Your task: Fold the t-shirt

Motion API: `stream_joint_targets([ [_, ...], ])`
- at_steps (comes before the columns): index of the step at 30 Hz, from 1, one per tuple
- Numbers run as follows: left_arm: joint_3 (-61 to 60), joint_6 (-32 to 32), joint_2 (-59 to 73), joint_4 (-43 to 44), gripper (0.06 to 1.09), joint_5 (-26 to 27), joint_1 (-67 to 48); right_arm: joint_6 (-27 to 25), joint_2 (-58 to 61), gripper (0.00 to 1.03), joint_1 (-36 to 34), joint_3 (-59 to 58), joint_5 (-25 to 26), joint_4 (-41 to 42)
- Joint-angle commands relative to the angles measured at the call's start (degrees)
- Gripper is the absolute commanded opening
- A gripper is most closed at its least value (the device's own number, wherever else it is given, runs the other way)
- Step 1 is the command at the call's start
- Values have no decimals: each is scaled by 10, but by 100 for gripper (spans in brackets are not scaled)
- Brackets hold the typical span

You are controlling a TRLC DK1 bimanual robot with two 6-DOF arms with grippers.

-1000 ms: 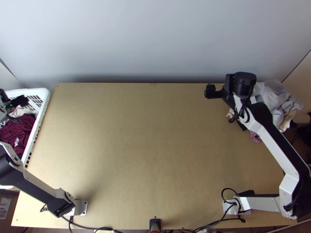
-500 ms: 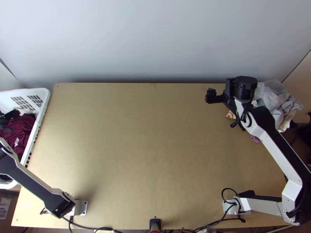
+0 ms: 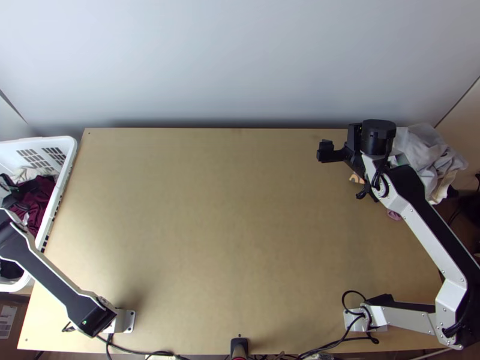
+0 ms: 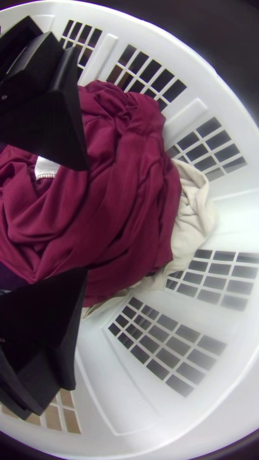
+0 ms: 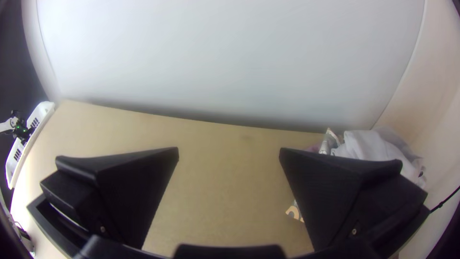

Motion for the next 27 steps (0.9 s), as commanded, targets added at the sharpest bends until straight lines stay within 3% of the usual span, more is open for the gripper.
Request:
stream_joint_targets([
  [1,92,3,67,-19,104,-3,-16,-4,2,98,0,-6,1,-3],
  [12,102,-11,99,-42,103,-3,-39,-7,3,98,-7,-9,1,-4],
  [14,102,-11,99,-45,90,-2,-38,-10,3,98,-8,-9,3,-4],
  [16,102,-10,99,-34,55,-2,-36,-12,3,98,-9,-9,5,-4],
  [17,102,-9,99,-17,24,-3,-36,-13,3,98,-9,-9,5,-4],
  [18,102,-10,98,-4,9,-4,-36,-13,3,98,-9,-10,5,-4],
  [27,100,-28,19,-18,9,-5,-26,-14,5,98,-9,-29,5,0],
])
